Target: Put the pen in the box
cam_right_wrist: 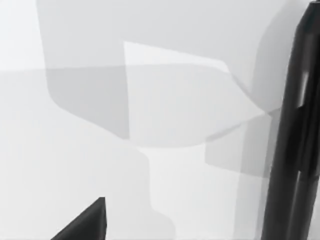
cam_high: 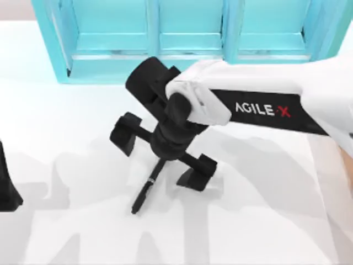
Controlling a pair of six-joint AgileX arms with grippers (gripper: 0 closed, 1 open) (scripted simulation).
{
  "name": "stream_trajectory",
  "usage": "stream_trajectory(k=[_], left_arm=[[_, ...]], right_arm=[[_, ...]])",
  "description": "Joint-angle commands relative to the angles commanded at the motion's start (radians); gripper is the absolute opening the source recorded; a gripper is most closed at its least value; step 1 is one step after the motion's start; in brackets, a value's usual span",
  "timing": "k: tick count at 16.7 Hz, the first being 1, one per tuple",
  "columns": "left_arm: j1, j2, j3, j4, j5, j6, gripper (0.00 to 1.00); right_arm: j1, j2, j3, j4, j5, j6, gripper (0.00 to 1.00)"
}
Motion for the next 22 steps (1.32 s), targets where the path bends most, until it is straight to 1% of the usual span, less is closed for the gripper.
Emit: stream_trajectory(k=[3,16,17,22], left_arm=[[0.000,0.000,0.000,0.000,0.000,0.000,1.00],[0.000,0.000,0.000,0.000,0.000,0.000,1.00],[0.000,0.000,0.000,0.000,0.000,0.000,1.00],[0.000,0.000,0.000,0.000,0.000,0.000,1.00]], right_arm=[[0.000,0.000,0.000,0.000,0.000,0.000,1.00],[0.000,0.000,0.000,0.000,0.000,0.000,0.02],[0.000,0.000,0.000,0.000,0.000,0.000,0.00],[0.000,0.000,0.000,0.000,0.000,0.000,0.00]])
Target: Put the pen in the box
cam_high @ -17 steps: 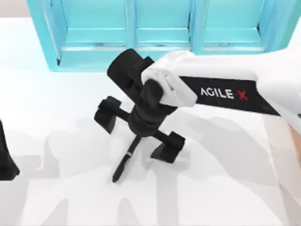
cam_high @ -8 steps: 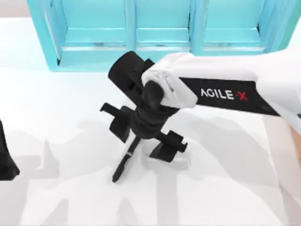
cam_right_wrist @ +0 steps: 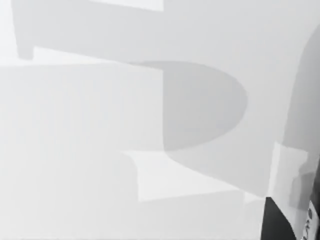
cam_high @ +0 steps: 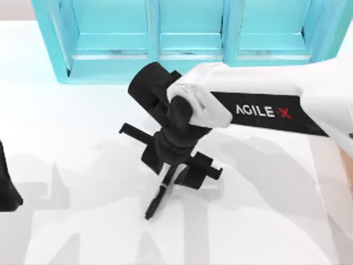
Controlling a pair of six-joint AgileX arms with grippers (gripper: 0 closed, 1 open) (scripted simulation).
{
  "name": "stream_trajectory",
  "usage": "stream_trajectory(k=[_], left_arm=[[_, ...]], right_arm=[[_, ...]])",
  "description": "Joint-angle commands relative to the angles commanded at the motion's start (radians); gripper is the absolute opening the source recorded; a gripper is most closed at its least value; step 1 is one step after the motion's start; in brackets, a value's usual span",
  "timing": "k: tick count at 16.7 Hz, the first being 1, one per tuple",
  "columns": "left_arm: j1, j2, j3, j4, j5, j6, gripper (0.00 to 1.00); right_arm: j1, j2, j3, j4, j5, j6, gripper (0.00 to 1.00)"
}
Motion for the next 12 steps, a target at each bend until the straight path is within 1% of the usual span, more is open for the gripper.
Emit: stream_trajectory(k=[2,3,5,7,12], left_arm=[[0.000,0.000,0.000,0.000,0.000,0.000,1.00],[0.000,0.000,0.000,0.000,0.000,0.000,1.00],[0.000,0.000,0.000,0.000,0.000,0.000,1.00],[0.000,0.000,0.000,0.000,0.000,0.000,1.00],[0.000,0.000,0.000,0.000,0.000,0.000,1.00]], right_arm=[[0.000,0.000,0.000,0.000,0.000,0.000,0.00],[-0.009,-0.095,-0.012,-0.108,0.022,-0.043,0.00],[-0.008,-0.098,0.004,-0.125,0.022,-0.043,0.00],[-0.008,-0.109,0.053,-0.183,0.022,-0.041,0.00],[-0.010,-0.156,0.212,-0.408,0.022,-0.043,0.00]])
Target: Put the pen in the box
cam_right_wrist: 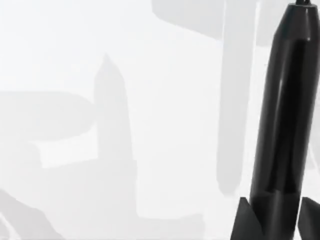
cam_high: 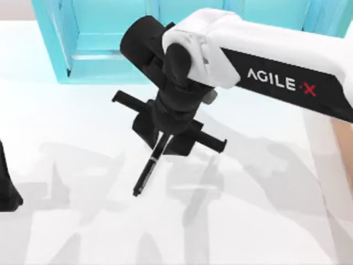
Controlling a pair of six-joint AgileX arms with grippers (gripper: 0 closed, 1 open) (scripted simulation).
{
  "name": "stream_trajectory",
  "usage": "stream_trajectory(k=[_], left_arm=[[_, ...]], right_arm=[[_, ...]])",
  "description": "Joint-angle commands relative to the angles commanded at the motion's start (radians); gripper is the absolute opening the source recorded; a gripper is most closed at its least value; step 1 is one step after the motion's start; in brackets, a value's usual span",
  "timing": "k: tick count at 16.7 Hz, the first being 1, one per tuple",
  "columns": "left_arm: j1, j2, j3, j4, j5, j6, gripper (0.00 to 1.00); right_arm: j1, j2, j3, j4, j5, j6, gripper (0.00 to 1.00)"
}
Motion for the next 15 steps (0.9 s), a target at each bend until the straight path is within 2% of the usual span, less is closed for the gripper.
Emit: stream_trajectory(k=[9,12,15], left_arm=[[0.000,0.000,0.000,0.000,0.000,0.000,1.00],[0.000,0.000,0.000,0.000,0.000,0.000,1.00],[0.000,0.000,0.000,0.000,0.000,0.000,1.00]], right_arm=[[-0.032,-0.029,0.029,-0.050,-0.005,-0.008,0.00],[-0.154,-0.077,-0.027,-0.047,-0.014,-0.025,0.00],[-0.361,-0.152,-0.116,-0.043,-0.028,-0.053,0.00]])
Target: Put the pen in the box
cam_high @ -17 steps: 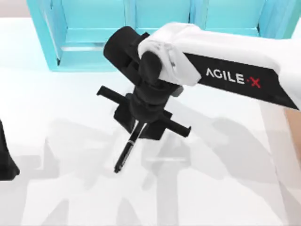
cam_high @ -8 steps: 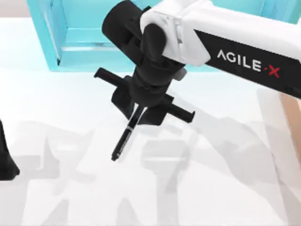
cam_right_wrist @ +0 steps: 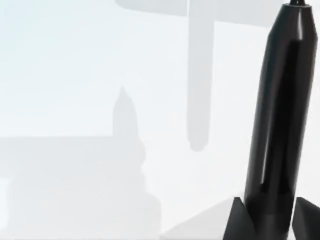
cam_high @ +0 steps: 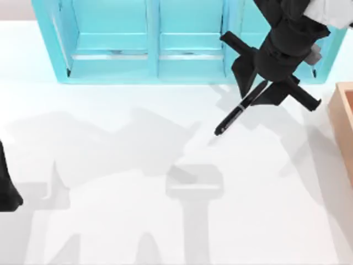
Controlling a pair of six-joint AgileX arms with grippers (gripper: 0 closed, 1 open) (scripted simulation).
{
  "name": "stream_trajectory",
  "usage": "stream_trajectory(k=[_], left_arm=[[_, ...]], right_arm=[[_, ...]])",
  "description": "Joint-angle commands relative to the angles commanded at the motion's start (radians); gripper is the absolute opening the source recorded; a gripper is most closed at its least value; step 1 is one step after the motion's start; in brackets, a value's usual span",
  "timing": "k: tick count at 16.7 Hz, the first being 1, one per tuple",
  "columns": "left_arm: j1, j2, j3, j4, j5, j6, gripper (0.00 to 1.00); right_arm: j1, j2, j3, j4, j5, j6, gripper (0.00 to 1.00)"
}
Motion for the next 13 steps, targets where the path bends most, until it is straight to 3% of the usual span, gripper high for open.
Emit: stream_trajectory(k=[8,13], left_arm=[[0.000,0.000,0.000,0.000,0.000,0.000,1.00],[0.000,0.000,0.000,0.000,0.000,0.000,1.00]], right_arm=[[-0.712,-0.261,-0.312,0.021,-0.038,-0.106,0.00],[-0.996,-0.397,-0.461,0.040,-0.064,-0.160,0.00]])
